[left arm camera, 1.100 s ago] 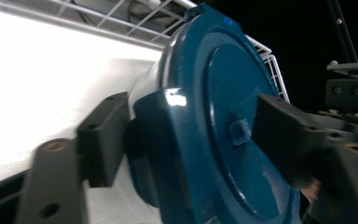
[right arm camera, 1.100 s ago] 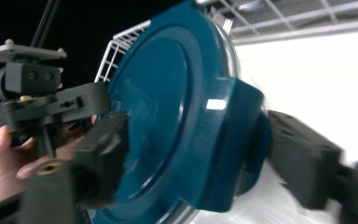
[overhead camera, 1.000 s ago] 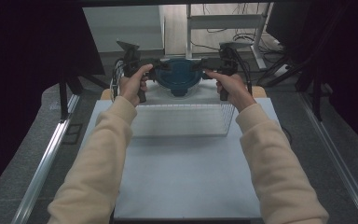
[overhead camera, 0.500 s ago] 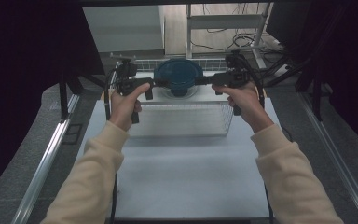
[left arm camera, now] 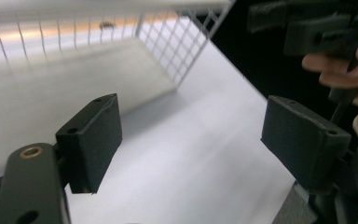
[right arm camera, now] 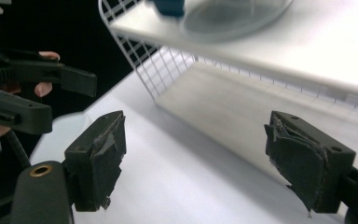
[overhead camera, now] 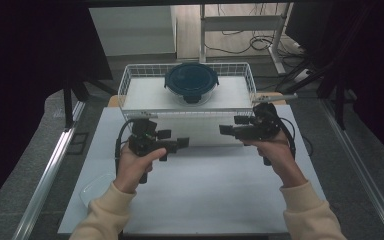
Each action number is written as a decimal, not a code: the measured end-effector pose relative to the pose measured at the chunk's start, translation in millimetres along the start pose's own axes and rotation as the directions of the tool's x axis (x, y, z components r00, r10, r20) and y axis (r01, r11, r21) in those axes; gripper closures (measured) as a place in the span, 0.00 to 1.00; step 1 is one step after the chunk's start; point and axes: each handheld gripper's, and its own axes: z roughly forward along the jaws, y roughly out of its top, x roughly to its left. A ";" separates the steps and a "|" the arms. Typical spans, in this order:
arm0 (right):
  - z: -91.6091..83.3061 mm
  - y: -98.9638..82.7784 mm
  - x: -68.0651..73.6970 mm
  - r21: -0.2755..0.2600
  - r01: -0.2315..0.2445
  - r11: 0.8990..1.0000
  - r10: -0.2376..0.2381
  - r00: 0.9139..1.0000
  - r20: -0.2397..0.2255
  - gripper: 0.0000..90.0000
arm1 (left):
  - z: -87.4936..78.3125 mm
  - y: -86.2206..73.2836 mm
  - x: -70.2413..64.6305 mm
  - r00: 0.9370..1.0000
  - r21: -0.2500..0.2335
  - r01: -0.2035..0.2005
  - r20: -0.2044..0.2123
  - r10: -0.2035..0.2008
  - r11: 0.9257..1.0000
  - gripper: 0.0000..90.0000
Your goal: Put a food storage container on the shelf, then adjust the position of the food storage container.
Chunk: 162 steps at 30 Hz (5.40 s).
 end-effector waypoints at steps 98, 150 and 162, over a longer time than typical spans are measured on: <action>14.3 -137.4 -10.1 0.146 -0.005 0.989 -0.012 0.994 0.109 0.24 | -160.9 -218.8 117.1 0.855 0.087 0.331 -0.448 -0.259 0.940 1.00; 7.3 -135.0 -12.9 0.116 -0.003 0.993 -0.012 0.992 0.129 0.24 | -131.6 -148.1 114.1 0.910 -0.007 0.231 -0.354 -0.218 0.973 1.00; 10.1 -137.2 -11.0 0.130 0.002 0.991 -0.022 0.989 0.149 0.24 | -113.9 -161.4 160.9 0.885 0.056 0.306 -0.384 -0.262 0.950 1.00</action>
